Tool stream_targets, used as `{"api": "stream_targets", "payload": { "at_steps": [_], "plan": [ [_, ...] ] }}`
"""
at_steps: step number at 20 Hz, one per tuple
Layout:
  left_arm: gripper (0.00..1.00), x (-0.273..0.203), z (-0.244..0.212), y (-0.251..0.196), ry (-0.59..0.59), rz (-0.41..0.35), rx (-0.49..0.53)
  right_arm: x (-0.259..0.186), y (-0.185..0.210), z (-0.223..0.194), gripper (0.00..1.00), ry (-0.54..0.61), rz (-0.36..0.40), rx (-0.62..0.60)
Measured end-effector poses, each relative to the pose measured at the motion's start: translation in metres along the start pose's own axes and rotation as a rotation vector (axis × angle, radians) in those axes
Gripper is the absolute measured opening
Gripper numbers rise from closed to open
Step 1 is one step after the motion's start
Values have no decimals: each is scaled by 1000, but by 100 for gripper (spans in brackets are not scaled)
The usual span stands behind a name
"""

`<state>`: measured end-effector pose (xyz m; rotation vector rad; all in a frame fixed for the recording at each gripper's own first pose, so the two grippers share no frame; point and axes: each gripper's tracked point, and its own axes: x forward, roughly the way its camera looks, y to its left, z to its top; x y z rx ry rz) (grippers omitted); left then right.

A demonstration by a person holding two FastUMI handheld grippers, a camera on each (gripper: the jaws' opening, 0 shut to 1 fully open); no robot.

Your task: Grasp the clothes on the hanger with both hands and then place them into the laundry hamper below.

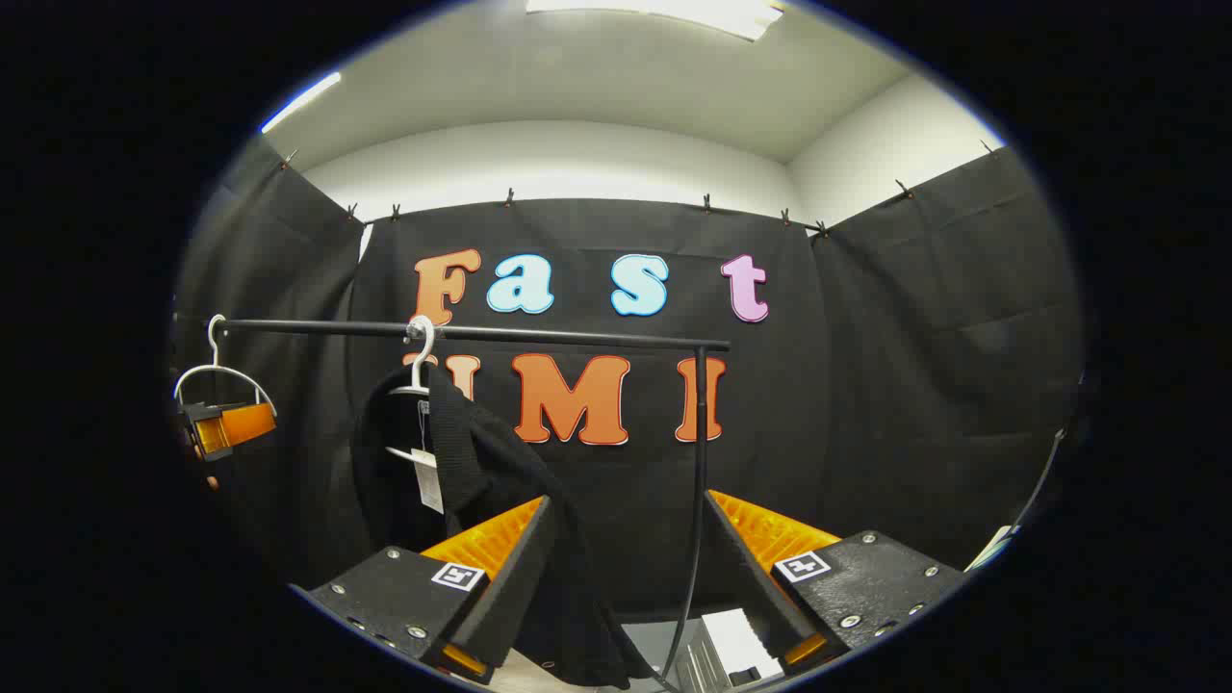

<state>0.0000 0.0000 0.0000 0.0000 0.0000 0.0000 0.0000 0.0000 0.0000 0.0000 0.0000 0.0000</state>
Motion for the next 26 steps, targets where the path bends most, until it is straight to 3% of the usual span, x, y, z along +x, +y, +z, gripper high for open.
{"api": "stream_targets", "payload": {
  "at_steps": [6,7,8,9,19,24,26],
  "plan": [
    [93,5,1,38,-1,-6,-12,7,34,-5,94,0,-20,-13],
    [97,6,-2,45,5,-3,-9,8,41,-9,94,7,-24,-12],
    [93,7,-5,51,10,-4,-8,7,47,-13,94,14,-30,-11],
    [96,9,-7,54,11,-9,-9,6,52,-15,94,19,-35,-11],
    [93,16,-25,67,42,-52,-20,-6,81,-28,94,59,-56,-19],
    [96,15,-27,71,45,-56,-20,-4,93,-43,94,94,-39,-15],
    [93,15,-29,72,45,-57,-23,-2,101,-54,95,118,-23,-15]
  ]
}}
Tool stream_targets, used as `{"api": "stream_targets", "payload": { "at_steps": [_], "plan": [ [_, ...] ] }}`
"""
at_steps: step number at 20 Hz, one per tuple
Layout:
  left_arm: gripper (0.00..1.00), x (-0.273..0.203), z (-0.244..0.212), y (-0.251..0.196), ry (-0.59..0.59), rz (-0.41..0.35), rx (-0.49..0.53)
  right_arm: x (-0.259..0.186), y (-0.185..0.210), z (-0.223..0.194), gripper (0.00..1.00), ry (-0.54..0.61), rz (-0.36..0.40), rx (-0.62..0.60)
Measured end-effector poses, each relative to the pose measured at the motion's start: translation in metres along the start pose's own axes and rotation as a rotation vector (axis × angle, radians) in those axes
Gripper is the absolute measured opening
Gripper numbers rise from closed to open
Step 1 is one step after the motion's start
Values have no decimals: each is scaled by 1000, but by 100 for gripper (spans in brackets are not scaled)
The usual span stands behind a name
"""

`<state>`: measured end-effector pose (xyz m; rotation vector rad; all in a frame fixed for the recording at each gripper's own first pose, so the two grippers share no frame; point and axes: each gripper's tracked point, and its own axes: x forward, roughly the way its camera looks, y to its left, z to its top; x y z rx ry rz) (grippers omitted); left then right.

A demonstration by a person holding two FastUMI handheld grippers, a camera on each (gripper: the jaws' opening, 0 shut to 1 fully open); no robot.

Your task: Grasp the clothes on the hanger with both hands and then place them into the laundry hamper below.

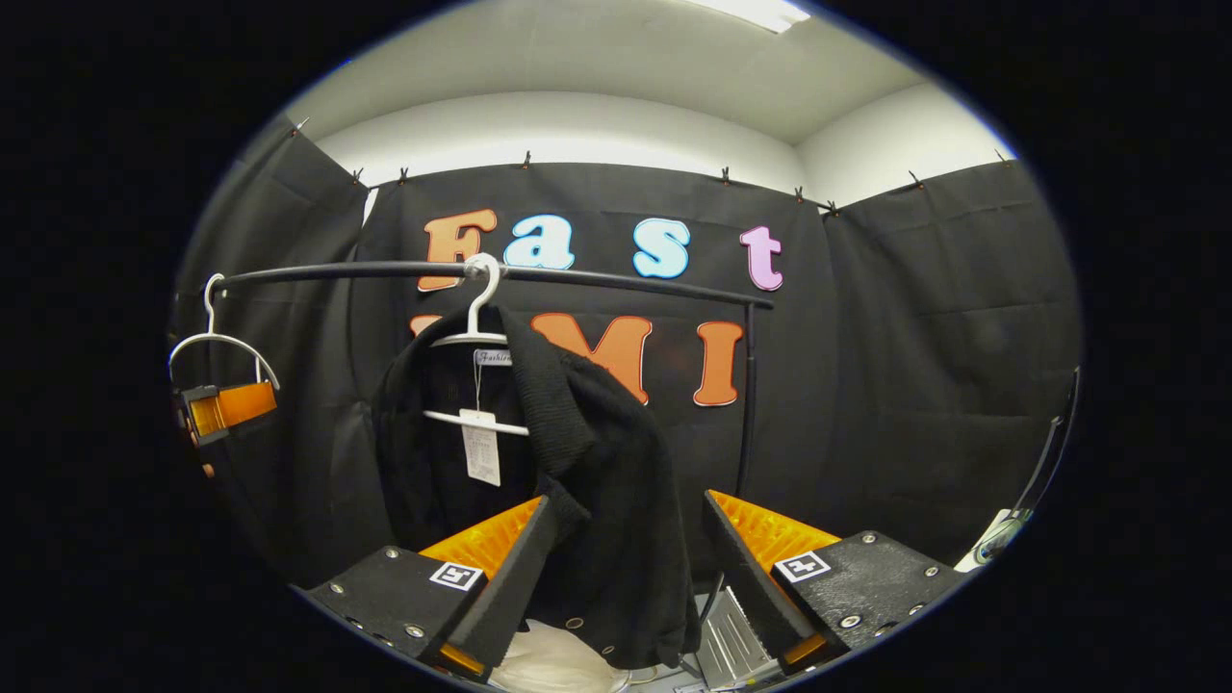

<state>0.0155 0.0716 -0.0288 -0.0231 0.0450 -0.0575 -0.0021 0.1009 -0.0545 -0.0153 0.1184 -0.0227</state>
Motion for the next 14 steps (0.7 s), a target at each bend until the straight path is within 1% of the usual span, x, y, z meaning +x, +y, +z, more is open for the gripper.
{"api": "stream_targets", "payload": {
  "at_steps": [3,5,10,11,12,13,14],
  "plan": [
    [93,1,-4,2,8,4,-6,11,11,-16,95,35,25,-9],
    [100,0,-6,4,11,8,-5,20,14,-28,95,53,32,-20],
    [97,-2,-9,11,17,22,-2,45,23,-57,94,104,51,-13],
    [100,-2,-10,12,19,26,-2,51,23,-62,94,115,49,-12],
    [100,-2,-10,14,21,30,-2,57,23,-67,95,122,48,-11],
    [96,-2,-12,15,23,33,-1,63,24,-72,95,129,49,-7],
    [100,-2,-12,15,25,37,0,69,23,-76,94,136,48,1]
  ]
}}
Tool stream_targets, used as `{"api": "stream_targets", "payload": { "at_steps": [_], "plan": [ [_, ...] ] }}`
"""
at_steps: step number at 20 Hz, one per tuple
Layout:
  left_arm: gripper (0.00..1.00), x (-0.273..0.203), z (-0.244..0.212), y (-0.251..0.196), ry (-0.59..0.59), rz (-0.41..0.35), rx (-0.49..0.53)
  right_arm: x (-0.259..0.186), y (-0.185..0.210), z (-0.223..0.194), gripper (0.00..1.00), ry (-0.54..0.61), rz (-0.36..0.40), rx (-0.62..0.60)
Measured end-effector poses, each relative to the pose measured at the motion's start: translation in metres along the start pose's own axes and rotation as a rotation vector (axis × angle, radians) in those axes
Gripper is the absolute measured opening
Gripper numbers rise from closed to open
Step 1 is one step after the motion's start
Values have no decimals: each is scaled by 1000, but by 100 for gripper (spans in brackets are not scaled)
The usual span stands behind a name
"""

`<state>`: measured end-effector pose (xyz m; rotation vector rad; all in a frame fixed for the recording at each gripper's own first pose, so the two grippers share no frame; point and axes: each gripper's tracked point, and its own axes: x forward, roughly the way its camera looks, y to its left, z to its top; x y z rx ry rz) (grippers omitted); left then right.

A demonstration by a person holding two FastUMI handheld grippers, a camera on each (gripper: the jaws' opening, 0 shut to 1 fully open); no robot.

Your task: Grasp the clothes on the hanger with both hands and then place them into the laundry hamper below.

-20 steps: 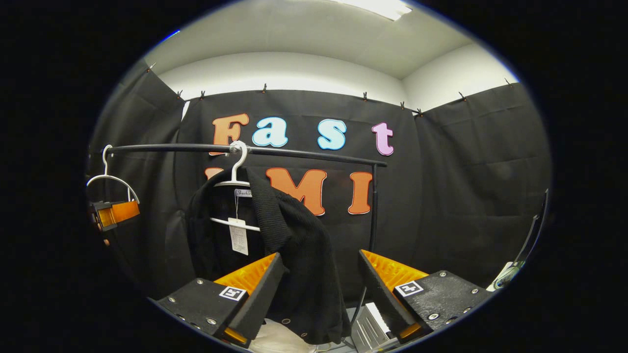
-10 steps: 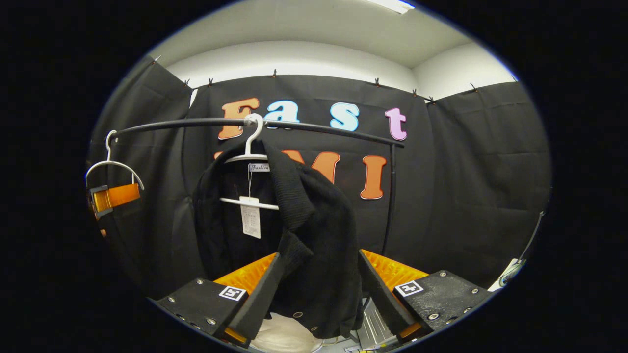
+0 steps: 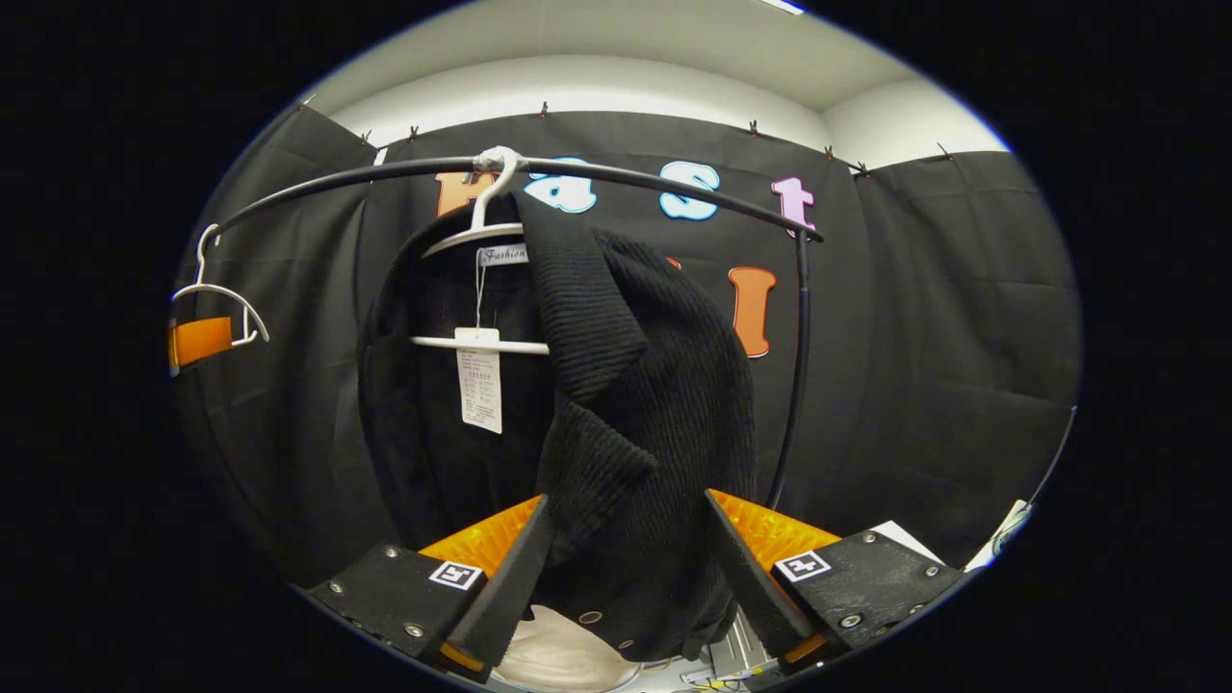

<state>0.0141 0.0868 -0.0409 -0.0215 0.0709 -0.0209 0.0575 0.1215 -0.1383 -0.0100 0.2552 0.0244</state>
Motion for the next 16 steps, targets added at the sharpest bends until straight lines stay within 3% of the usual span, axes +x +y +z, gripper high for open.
{"api": "stream_targets", "payload": {
  "at_steps": [2,3,6,7,8,9,11,13,14,15,16],
  "plan": [
    [93,0,-2,1,5,7,4,11,-1,-6,95,11,2,17],
    [96,0,-4,2,6,12,6,17,-1,-7,95,14,4,23],
    [93,0,-5,6,7,26,7,32,-1,-9,95,15,11,35],
    [97,-1,-7,6,10,27,7,37,-1,-9,95,12,14,38],
    [93,0,-8,6,14,27,7,42,-1,-9,95,11,13,40],
    [97,0,-10,6,16,28,9,46,-3,-9,95,11,15,42],
    [100,0,-12,5,21,30,11,53,0,-9,92,12,23,52],
    [100,3,-17,4,29,30,11,60,2,-10,83,13,39,62],
    [93,5,-19,3,34,29,10,64,4,-9,76,11,43,64],
    [97,7,-21,2,37,29,7,65,3,-9,73,11,47,64],
    [97,9,-22,1,40,29,4,68,3,-8,75,10,47,62]
  ]
}}
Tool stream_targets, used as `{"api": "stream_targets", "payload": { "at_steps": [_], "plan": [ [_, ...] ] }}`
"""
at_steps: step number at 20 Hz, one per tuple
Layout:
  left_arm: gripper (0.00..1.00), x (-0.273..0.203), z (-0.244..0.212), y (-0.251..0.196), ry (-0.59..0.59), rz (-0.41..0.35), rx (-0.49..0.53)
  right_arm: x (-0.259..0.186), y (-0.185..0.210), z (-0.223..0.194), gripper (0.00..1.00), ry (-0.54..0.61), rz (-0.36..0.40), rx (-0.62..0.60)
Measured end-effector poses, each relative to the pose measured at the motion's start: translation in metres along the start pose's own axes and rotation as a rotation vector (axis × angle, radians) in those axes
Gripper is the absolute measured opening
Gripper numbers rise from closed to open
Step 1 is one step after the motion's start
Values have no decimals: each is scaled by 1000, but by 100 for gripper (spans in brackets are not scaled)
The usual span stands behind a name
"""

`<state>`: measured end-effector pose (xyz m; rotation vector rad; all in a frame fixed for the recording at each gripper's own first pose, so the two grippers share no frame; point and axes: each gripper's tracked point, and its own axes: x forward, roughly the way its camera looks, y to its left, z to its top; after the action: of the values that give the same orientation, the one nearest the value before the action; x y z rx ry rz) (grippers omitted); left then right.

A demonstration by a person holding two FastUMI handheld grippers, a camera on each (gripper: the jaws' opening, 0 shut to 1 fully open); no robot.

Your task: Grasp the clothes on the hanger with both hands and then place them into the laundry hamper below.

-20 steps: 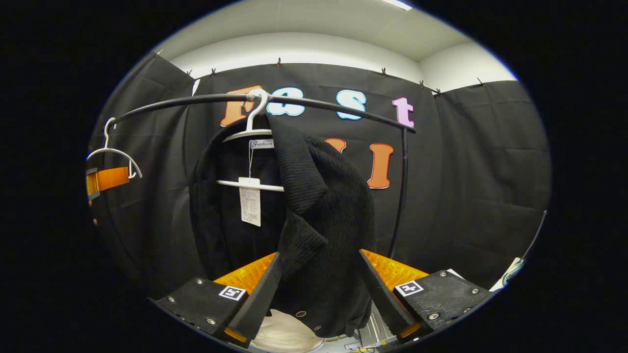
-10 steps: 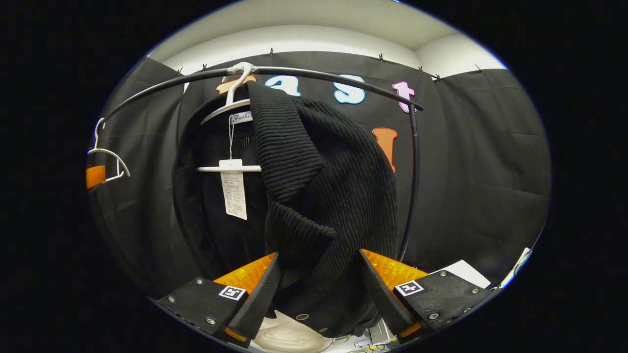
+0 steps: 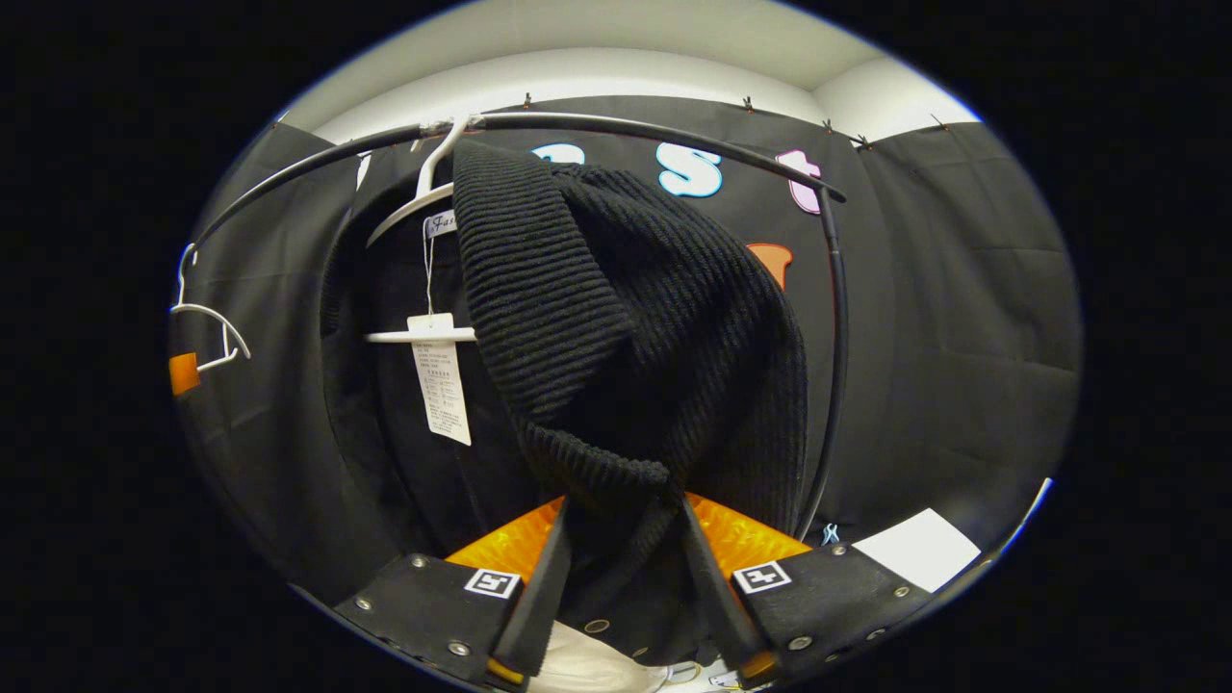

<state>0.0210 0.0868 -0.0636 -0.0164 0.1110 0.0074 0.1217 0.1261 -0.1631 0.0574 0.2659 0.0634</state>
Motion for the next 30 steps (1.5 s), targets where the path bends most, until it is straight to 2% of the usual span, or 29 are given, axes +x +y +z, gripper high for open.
{"api": "stream_targets", "payload": {
  "at_steps": [1,3,4,5,6,7,8,9,15,16,21,24,26,27,28,29,30],
  "plan": [
    [97,2,-2,-2,2,-1,-2,4,0,-1,63,1,1,-1],
    [97,9,-6,-5,5,-5,-3,8,0,1,52,-1,-1,4],
    [96,11,-7,-7,7,-8,-2,9,-2,2,36,-1,0,9],
    [100,16,-11,-10,11,-12,-2,10,-2,2,39,-2,2,14],
    [100,20,-15,-12,18,-17,-4,10,-3,2,31,-1,3,18],
    [97,25,-18,-16,24,-25,-6,10,-3,3,35,-1,5,22],
    [100,29,-22,-20,31,-36,-10,10,-4,3,14,-1,7,22],
    [100,33,-26,-25,38,-46,-14,9,-4,4,19,0,9,23],
    [93,60,-56,-64,83,-153,-57,2,-6,4,4,11,24,24],
    [96,66,-61,-69,91,-166,-62,0,-7,5,3,13,27,23],
    [97,95,-85,-88,118,-206,-45,-6,-14,5,2,18,30,24],
    [97,113,-104,-95,146,-205,-11,-12,-15,5,1,26,34,31],
    [100,125,-117,-102,165,-210,-17,-15,-16,5,1,29,38,39],
    [97,129,-120,-103,170,-211,-24,-17,-16,6,1,28,40,38],
    [100,133,-123,-104,176,-211,-30,-18,-17,7,0,27,42,35],
    [97,137,-125,-103,180,-201,-36,-20,-17,7,0,26,43,31],
    [100,142,-126,-101,179,-187,-42,-21,-17,8,0,25,44,28]
  ]
}}
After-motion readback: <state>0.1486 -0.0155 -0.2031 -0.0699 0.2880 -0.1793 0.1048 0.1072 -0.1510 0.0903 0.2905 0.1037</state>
